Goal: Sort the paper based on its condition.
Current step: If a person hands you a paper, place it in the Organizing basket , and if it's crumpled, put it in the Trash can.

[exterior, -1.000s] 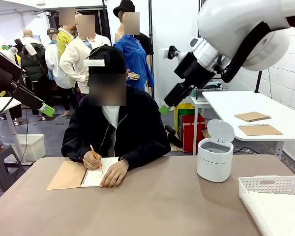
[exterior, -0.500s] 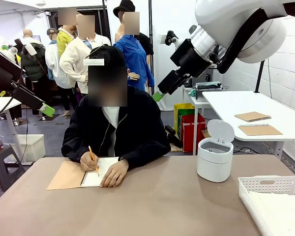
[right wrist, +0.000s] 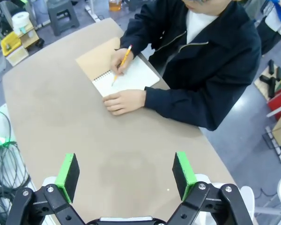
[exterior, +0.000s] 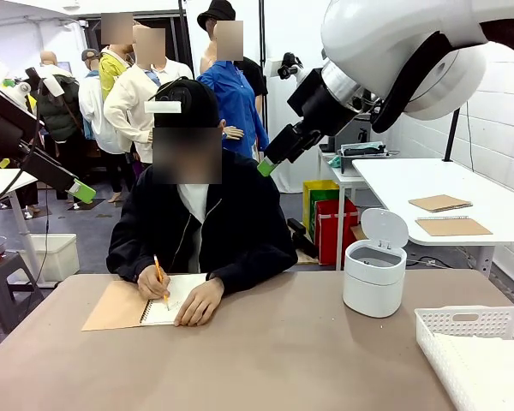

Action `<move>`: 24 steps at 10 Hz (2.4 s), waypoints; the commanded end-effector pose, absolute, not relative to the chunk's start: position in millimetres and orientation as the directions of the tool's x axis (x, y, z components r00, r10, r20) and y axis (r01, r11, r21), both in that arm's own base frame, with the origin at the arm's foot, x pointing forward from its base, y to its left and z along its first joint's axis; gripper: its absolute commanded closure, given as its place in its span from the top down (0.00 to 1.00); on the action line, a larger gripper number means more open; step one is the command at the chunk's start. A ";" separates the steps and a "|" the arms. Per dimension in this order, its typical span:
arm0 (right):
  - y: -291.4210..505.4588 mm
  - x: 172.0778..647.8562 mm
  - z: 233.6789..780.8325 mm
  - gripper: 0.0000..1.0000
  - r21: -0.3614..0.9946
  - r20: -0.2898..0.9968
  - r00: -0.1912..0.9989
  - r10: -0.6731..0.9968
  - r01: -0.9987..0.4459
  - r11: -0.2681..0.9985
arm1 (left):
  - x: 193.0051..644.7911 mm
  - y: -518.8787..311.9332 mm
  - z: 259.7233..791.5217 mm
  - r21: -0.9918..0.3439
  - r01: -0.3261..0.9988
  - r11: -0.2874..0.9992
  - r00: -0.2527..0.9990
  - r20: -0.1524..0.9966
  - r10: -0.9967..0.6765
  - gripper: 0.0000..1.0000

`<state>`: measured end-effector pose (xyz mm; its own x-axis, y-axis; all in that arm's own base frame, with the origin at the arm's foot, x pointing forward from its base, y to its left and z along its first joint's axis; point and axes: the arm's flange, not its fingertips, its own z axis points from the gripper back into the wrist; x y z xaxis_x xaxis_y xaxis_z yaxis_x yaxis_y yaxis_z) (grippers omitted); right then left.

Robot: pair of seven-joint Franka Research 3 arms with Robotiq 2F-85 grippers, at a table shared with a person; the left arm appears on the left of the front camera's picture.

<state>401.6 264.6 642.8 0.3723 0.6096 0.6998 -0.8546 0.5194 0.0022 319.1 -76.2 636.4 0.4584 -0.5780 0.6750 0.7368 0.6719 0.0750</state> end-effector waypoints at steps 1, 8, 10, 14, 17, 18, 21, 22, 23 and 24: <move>263.9 402.2 643.9 1.00 0.006 0.706 0.363 0.608 -0.861 0.508 | 318.6 -76.7 637.1 0.066 0.733 0.677 0.468 0.674 -0.572 1.00; 263.9 402.2 643.9 1.00 0.006 0.706 0.363 0.608 -0.861 0.508 | 318.6 -76.7 637.1 0.066 0.733 0.677 0.468 0.674 -0.572 1.00; 263.9 402.2 643.9 1.00 0.006 0.706 0.363 0.608 -0.861 0.508 | 318.6 -76.7 637.1 0.066 0.733 0.677 0.468 0.674 -0.572 1.00; 263.9 402.2 643.9 1.00 0.006 0.706 0.363 0.608 -0.861 0.508 | 318.6 -76.7 637.1 0.066 0.733 0.677 0.468 0.674 -0.572 1.00; 263.9 402.2 643.9 1.00 0.006 0.706 0.363 0.608 -0.861 0.508 | 318.6 -76.7 637.1 0.066 0.733 0.677 0.468 0.674 -0.572 1.00; 263.9 402.2 643.9 1.00 0.006 0.706 0.363 0.608 -0.861 0.508 | 318.6 -76.7 637.1 0.066 0.733 0.677 0.468 0.674 -0.572 1.00; 263.9 402.2 643.9 1.00 0.006 0.706 0.363 0.608 -0.861 0.508 | 318.6 -76.7 637.1 0.066 0.733 0.677 0.468 0.674 -0.572 1.00; 263.9 402.2 643.9 1.00 0.006 0.706 0.363 0.608 -0.861 0.508 | 318.6 -76.7 637.1 0.066 0.733 0.677 0.468 0.674 -0.572 1.00; 263.9 402.2 643.9 1.00 0.006 0.706 0.363 0.608 -0.861 0.508 | 318.6 -76.7 637.1 0.066 0.733 0.677 0.468 0.674 -0.572 1.00; 263.9 402.2 643.9 1.00 0.006 0.706 0.363 0.608 -0.861 0.508 | 318.6 -76.7 637.1 0.066 0.733 0.677 0.468 0.674 -0.572 1.00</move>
